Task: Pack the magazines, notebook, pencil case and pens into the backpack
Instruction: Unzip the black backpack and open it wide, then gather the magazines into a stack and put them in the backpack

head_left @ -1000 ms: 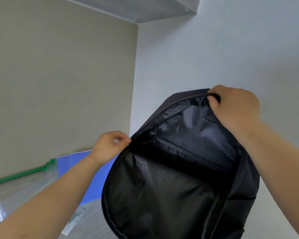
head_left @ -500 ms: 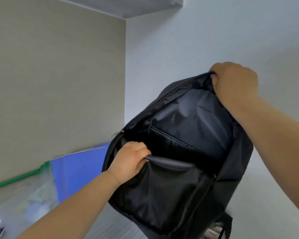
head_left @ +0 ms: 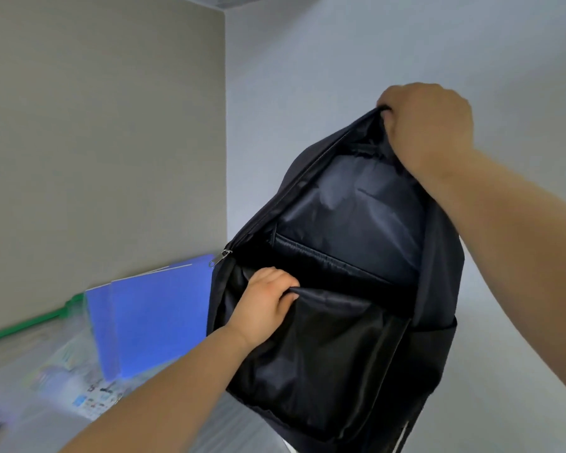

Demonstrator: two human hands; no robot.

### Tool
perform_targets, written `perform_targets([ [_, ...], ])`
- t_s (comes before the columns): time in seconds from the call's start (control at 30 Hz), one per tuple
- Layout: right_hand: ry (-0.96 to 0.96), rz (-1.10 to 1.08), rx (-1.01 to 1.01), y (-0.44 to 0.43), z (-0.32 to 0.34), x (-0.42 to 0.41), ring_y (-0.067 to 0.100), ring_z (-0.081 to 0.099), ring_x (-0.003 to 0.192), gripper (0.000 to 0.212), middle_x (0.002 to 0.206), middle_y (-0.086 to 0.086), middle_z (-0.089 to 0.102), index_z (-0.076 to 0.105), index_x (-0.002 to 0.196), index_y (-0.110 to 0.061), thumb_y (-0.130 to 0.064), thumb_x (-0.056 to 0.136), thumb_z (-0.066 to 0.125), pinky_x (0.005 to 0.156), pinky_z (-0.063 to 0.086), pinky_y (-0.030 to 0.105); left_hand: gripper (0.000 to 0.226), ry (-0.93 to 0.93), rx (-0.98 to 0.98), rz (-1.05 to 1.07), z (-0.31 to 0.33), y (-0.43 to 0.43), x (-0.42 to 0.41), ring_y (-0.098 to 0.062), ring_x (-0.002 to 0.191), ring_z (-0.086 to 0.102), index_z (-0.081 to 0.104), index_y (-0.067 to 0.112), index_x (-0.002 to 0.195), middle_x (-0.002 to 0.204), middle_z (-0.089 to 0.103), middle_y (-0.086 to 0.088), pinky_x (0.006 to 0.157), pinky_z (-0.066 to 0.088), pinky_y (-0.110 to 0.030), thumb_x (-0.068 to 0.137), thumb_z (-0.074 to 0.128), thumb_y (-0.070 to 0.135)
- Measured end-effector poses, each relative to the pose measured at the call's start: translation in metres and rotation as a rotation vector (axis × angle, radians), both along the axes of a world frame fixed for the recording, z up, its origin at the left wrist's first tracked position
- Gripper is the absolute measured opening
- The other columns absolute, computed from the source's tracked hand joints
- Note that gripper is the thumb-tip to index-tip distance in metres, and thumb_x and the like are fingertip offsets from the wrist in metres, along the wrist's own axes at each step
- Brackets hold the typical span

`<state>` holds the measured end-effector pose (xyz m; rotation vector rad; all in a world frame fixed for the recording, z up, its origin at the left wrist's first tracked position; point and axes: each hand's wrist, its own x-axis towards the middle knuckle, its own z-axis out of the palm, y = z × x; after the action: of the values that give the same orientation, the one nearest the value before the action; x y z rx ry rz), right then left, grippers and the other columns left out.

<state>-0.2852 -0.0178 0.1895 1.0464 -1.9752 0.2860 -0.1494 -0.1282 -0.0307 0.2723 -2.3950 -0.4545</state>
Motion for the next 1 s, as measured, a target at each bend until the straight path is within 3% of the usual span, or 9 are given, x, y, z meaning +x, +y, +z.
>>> perform_targets([
  [0.2,-0.040,0.063,0.027,0.003,-0.015,0.013,0.038,0.058,0.093,0.029,0.108,0.017,0.064,0.050,0.119,-0.009,-0.018,0.094,0.038,0.065,0.036,0.035,0.024,-0.034,0.001,0.011,-0.005,-0.006,0.010,-0.023,0.105,0.056,0.062,0.007,0.104,0.106,0.067,-0.008,0.092,0.026,-0.016,0.082,0.061,0.017],
  [0.3,-0.031,0.161,-0.036,0.008,-0.016,0.031,0.035,0.052,0.106,0.042,0.117,0.013,0.060,0.041,0.130,-0.012,-0.018,0.088,0.048,0.076,0.042,0.041,0.039,-0.056,-0.014,0.007,0.001,-0.011,0.019,-0.017,0.116,0.051,0.057,0.016,0.118,0.120,0.062,-0.002,0.100,0.025,-0.019,0.081,0.063,0.025],
  [0.37,0.000,0.224,-0.066,0.011,-0.019,0.044,0.036,0.046,0.112,0.047,0.122,0.014,0.057,0.042,0.131,-0.011,-0.015,0.085,0.052,0.085,0.037,0.041,0.041,-0.058,-0.021,0.018,0.003,-0.011,0.029,-0.017,0.118,0.050,0.055,0.017,0.120,0.123,0.060,-0.002,0.102,0.025,-0.021,0.081,0.062,0.028],
  [0.43,0.076,0.300,-0.074,0.013,-0.025,0.058,0.039,0.047,0.113,0.043,0.121,0.017,0.058,0.049,0.125,-0.007,-0.011,0.082,0.054,0.089,0.030,0.037,0.040,-0.041,-0.014,0.043,0.004,-0.011,0.040,-0.018,0.117,0.051,0.056,0.017,0.119,0.122,0.061,-0.002,0.100,0.026,-0.020,0.082,0.062,0.027],
  [0.57,0.143,0.502,-0.089,0.010,-0.039,0.093,0.042,0.059,0.096,0.024,0.094,0.017,0.071,0.067,0.096,-0.002,-0.002,0.075,0.057,0.083,0.029,0.034,0.032,-0.015,0.048,0.127,0.006,-0.011,0.075,-0.016,0.114,0.053,0.059,0.018,0.115,0.120,0.062,0.000,0.095,0.029,-0.015,0.084,0.060,0.025],
  [0.67,-0.018,0.636,0.001,0.007,-0.055,0.122,0.038,0.062,0.087,0.020,0.083,0.013,0.073,0.070,0.089,-0.004,-0.006,0.076,0.055,0.079,0.045,0.042,0.021,0.012,0.153,0.219,0.003,-0.006,0.109,-0.012,0.102,0.058,0.066,0.016,0.103,0.106,0.068,0.004,0.082,0.032,-0.002,0.084,0.060,0.019],
  [0.77,-0.198,0.758,0.064,0.005,-0.077,0.150,0.033,0.064,0.077,0.016,0.078,0.009,0.073,0.070,0.085,-0.007,-0.006,0.078,0.056,0.070,0.050,0.038,0.013,0.074,0.293,0.382,-0.001,0.008,0.153,0.000,0.086,0.057,0.070,0.015,0.092,0.087,0.064,0.014,0.071,0.031,0.008,0.084,0.060,0.016],
  [0.9,-0.528,0.939,0.203,0.000,-0.119,0.187,0.024,0.063,0.080,0.015,0.084,0.004,0.073,0.069,0.092,-0.013,-0.009,0.084,0.057,0.071,0.046,0.031,0.012,0.123,0.444,0.657,-0.020,0.042,0.225,-0.001,0.076,0.054,0.071,0.008,0.089,0.083,0.068,0.003,0.062,0.033,0.007,0.083,0.061,0.011],
  [1.0,-0.743,1.055,0.286,-0.007,-0.161,0.221,0.025,0.064,0.085,0.015,0.088,0.006,0.073,0.069,0.092,-0.011,-0.007,0.084,0.057,0.075,0.047,0.033,0.012,0.095,0.533,0.870,-0.045,0.073,0.286,0.002,0.069,0.052,0.071,0.010,0.089,0.078,0.064,0.007,0.058,0.034,0.005,0.084,0.060,0.013],
])
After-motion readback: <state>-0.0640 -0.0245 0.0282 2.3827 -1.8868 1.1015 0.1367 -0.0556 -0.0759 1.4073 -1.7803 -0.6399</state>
